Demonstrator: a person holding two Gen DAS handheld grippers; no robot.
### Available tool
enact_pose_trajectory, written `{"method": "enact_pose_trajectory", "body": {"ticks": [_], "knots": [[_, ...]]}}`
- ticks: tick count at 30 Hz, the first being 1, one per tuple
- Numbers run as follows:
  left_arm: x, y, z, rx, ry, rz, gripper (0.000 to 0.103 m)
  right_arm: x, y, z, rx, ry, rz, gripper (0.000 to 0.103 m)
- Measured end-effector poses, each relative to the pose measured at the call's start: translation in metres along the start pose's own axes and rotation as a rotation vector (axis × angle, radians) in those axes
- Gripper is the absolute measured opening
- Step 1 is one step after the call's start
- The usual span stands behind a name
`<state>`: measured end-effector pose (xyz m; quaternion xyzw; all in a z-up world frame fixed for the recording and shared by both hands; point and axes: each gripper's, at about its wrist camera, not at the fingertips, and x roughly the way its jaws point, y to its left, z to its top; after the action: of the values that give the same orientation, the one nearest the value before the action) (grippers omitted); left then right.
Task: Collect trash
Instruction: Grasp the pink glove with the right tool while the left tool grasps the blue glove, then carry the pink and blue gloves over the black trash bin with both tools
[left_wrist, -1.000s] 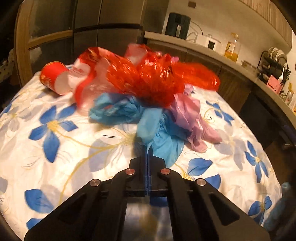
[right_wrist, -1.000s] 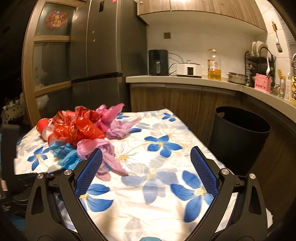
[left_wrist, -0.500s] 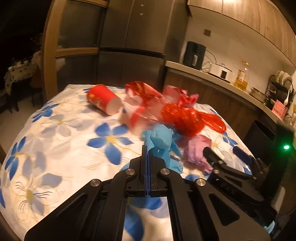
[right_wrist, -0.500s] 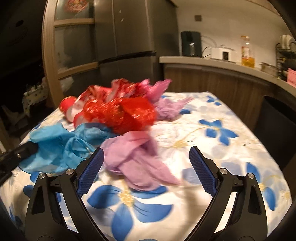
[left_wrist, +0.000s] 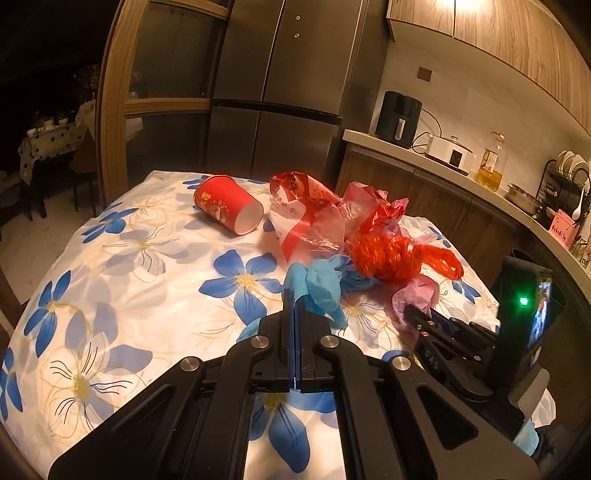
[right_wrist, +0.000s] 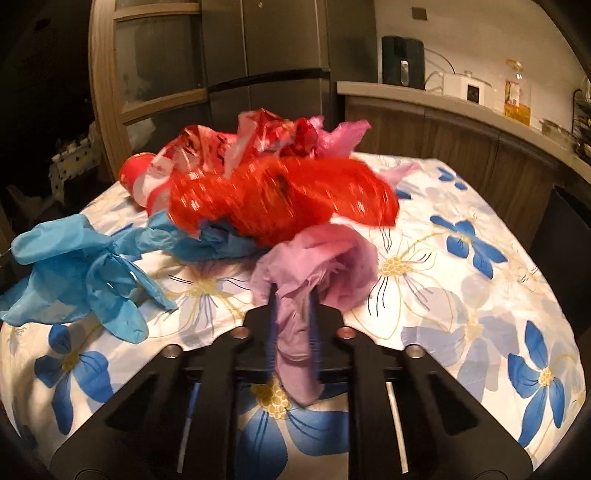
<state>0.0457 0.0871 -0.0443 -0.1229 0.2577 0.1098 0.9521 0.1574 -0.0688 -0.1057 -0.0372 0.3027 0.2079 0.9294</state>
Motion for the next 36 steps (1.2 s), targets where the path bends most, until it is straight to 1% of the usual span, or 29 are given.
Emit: {"method": "enact_pose_trajectory", "body": {"ticks": [3, 6, 13, 18, 21, 26, 32, 36], "knots": [[-0.006, -0.002, 0.001, 0.003, -0.013, 0.003, 0.000, -0.021, -0.001, 0.001, -0.014, -0.059, 0.002, 0.007], [-0.013, -0.005, 0.004, 0.002, -0.030, 0.001, 0.000, -0.042, -0.006, 0.000, -0.005, -0.091, 0.022, 0.007], [-0.033, -0.017, 0.010, 0.007, -0.078, -0.013, 0.000, -0.086, -0.022, 0.000, 0.019, -0.143, 0.063, 0.007], [-0.048, -0.031, 0.017, 0.018, -0.111, -0.036, 0.000, -0.111, -0.034, -0.002, 0.031, -0.185, 0.065, 0.007], [-0.052, -0.045, 0.021, 0.044, -0.127, -0.057, 0.000, -0.123, -0.044, -0.003, 0.044, -0.206, 0.056, 0.007], [-0.047, -0.071, 0.025, 0.081, -0.129, -0.104, 0.000, -0.136, -0.062, -0.003, 0.070, -0.227, 0.027, 0.006], [-0.037, -0.112, 0.032, 0.144, -0.132, -0.173, 0.000, -0.149, -0.090, -0.002, 0.106, -0.253, -0.019, 0.006], [-0.032, -0.142, 0.036, 0.193, -0.147, -0.223, 0.000, -0.152, -0.112, 0.000, 0.132, -0.262, -0.054, 0.006]]}}
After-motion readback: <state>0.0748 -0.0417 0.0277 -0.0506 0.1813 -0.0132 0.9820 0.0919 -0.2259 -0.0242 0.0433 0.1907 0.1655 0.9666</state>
